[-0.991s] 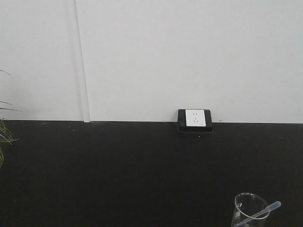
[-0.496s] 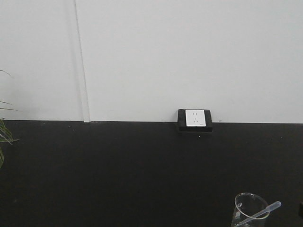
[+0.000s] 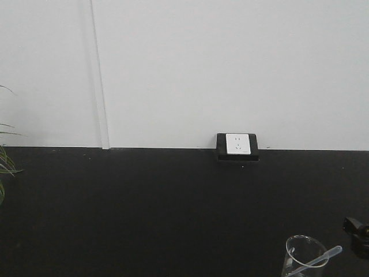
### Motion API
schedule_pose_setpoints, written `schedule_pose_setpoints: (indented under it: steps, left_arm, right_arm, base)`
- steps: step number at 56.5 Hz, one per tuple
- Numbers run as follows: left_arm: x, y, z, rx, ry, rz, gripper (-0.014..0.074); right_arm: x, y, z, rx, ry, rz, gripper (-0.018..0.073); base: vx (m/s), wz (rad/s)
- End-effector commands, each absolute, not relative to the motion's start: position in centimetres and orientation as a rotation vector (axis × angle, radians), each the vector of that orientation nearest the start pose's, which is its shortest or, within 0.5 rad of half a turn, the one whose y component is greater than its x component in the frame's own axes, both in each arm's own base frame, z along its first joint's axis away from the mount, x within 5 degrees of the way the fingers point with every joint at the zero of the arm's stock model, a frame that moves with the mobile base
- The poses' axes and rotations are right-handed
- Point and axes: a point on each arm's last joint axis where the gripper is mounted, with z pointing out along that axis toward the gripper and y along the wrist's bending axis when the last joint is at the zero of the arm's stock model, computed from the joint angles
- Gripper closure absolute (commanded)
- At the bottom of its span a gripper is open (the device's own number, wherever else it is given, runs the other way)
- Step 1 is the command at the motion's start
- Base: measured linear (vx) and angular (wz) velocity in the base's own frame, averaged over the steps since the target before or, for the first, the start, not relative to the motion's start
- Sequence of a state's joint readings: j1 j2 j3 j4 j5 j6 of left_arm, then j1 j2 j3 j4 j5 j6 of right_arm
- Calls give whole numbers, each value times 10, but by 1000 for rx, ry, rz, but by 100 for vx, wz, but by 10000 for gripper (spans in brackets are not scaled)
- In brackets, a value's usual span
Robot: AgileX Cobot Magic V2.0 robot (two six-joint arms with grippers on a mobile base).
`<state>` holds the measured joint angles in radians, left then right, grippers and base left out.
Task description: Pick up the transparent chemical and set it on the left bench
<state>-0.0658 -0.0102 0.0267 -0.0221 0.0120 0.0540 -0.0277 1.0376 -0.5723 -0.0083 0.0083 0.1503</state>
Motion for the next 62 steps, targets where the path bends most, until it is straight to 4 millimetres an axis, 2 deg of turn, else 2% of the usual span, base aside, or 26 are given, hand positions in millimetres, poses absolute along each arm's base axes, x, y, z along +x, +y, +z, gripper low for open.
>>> schedule_pose_setpoints:
  steps: [1,15,33,47,62]
  left_arm:
    - [55,-4,206,64,1429,-35,600]
    - [55,-4,206,64,1429,-35,600]
    - [55,-4,206,64,1429,-35,600]
    - [55,-4,206,64,1429,-35,600]
    - [55,-4,206,64,1429,-35,600]
  right_arm:
    - [222,-8,298,268,1811,156,-132]
    - [249,-10,266,475,1861,268,-74]
    - [279,-12,225,626,1877,333,-33]
    - [288,-13,213,627,1859,334,-32]
    - [295,-3,204,613,1844,381,-26]
  base:
    - [0,0]
    - [0,0]
    - [0,0]
    - [0,0]
    - [0,0]
